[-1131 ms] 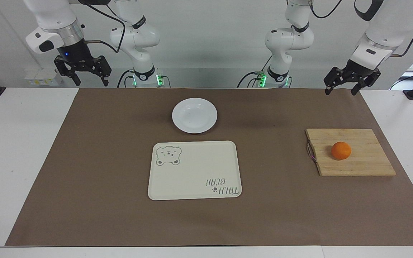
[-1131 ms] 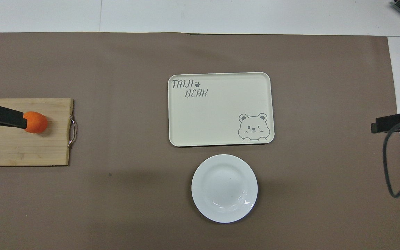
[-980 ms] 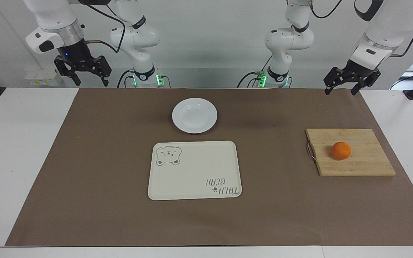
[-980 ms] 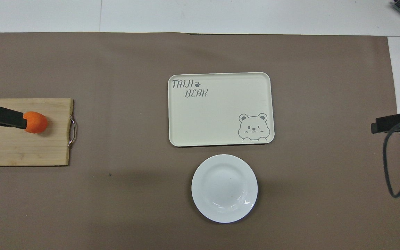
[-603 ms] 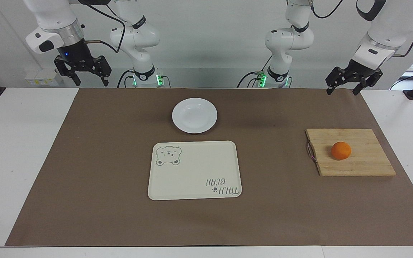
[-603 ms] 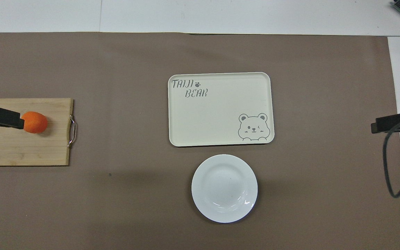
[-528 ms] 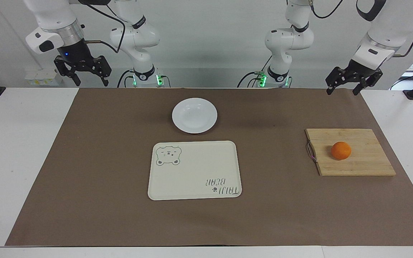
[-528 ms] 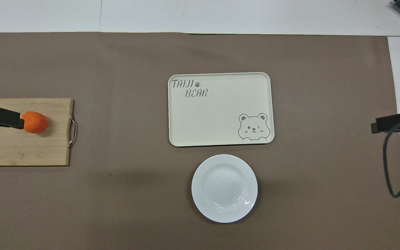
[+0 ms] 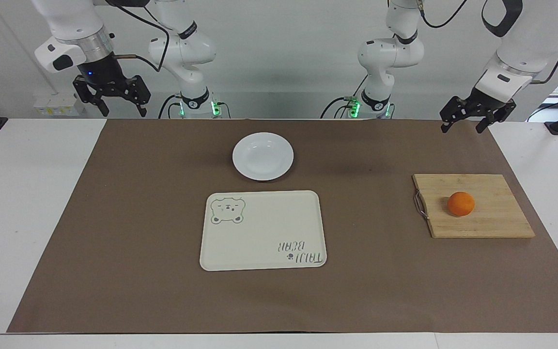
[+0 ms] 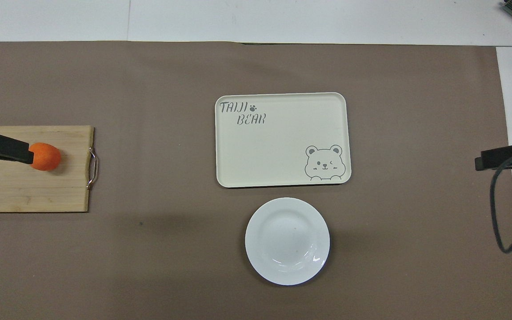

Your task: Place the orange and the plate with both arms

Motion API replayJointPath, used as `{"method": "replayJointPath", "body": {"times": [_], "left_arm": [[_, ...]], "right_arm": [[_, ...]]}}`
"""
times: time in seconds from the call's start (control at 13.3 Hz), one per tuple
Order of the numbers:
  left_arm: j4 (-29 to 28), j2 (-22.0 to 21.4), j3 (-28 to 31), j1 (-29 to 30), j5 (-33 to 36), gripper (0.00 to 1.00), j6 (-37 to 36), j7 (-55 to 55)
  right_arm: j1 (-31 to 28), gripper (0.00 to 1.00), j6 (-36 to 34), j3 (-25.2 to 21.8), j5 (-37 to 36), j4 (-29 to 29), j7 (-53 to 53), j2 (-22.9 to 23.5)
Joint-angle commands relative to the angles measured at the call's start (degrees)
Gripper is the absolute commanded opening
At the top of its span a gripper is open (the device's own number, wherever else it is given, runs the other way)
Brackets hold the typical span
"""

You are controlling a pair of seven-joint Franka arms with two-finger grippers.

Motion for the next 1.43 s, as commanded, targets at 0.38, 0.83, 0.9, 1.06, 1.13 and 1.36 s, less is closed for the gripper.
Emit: {"method": "replayJointPath", "body": {"times": [0.38,0.83,0.9,1.06,1.13,1.36], "left_arm": [[-5.35,1.0,-0.21,5.72,0.68,1.0,8.39,6.4],[-8.52,5.39,-0.2,9.67,0.77,1.0,16.56,12.82],[-8.61,6.36,-0.12,9.77,0.77,1.0,17.52,12.74],[-8.7,8.73,-0.12,9.94,0.77,1.0,20.07,12.74],[-8.7,9.96,-0.12,9.94,0.77,1.0,20.95,12.74],[-10.27,12.87,-0.12,10.03,0.77,1.0,25.42,12.74]], "right_arm": [[-0.6,1.0,-0.49,0.43,-0.35,0.11,1.2,-0.17],[-0.6,1.0,-0.49,0.43,-0.35,0.11,1.2,-0.17],[-0.6,1.0,-0.58,0.43,-0.35,0.11,1.2,-0.17],[-0.6,1.0,-0.58,0.43,-0.35,0.11,1.2,-0.17],[-0.6,1.0,-0.58,0.43,-0.35,0.11,1.2,-0.17],[-0.6,1.0,-0.58,0.43,-0.35,0.11,1.2,-0.17]]}}
